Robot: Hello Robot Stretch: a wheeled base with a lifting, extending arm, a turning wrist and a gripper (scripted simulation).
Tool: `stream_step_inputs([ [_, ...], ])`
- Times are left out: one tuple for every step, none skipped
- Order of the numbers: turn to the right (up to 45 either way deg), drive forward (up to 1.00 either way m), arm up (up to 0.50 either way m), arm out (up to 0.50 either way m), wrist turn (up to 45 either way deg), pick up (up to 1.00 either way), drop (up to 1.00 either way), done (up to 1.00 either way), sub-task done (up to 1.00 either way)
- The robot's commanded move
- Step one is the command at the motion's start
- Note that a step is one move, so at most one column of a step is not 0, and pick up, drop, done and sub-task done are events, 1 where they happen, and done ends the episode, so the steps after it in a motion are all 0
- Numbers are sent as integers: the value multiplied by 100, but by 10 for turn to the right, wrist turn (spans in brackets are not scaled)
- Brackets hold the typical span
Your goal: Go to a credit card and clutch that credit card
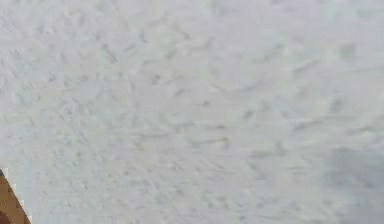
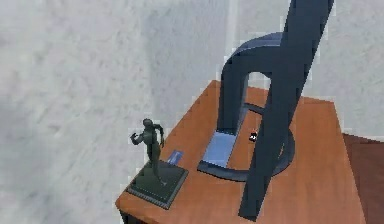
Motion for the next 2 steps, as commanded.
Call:
stream_step_inputs([
  [-30,0,0,0,0,0,0,0,0],
  [450,0,0,0,0,0,0,0,0],
])
